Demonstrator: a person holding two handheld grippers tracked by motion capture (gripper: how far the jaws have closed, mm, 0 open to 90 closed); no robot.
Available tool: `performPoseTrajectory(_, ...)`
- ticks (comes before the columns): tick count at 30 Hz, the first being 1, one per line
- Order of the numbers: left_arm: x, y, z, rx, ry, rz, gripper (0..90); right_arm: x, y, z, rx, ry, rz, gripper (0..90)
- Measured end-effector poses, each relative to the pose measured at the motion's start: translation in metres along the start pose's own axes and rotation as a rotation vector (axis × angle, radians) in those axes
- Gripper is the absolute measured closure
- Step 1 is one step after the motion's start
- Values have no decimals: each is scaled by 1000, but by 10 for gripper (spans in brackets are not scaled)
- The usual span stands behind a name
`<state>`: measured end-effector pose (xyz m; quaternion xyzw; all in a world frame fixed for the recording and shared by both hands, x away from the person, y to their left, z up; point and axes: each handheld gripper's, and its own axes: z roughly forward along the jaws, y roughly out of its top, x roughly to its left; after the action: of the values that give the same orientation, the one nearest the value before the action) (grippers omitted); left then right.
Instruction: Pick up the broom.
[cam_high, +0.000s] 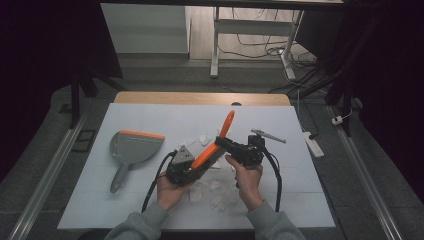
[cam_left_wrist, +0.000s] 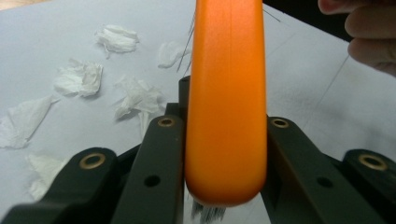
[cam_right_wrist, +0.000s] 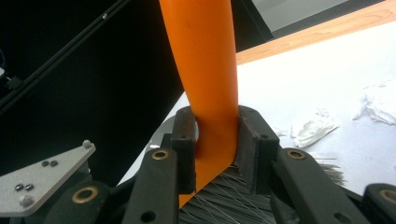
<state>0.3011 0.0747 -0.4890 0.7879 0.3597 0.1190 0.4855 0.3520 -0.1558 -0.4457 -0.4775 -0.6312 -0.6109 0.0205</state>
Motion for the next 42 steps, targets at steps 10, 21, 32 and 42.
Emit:
performPoseTrajectory(10, 6, 8, -10, 47, -2, 46, 776, 6, 5, 1, 29, -24, -106, 564)
performPoseTrajectory(21, 22, 16, -27, 138, 10, 107, 778, 19, 24, -13, 168, 17, -379, 414)
performPoseTrajectory(32, 27, 21, -32, 239, -32, 160, 779, 30, 26, -29, 342, 38, -641, 419)
performPoseTrajectory(42, 16, 24, -28, 300, -67, 222, 780, 39, 18, -23, 443, 20, -806, 343)
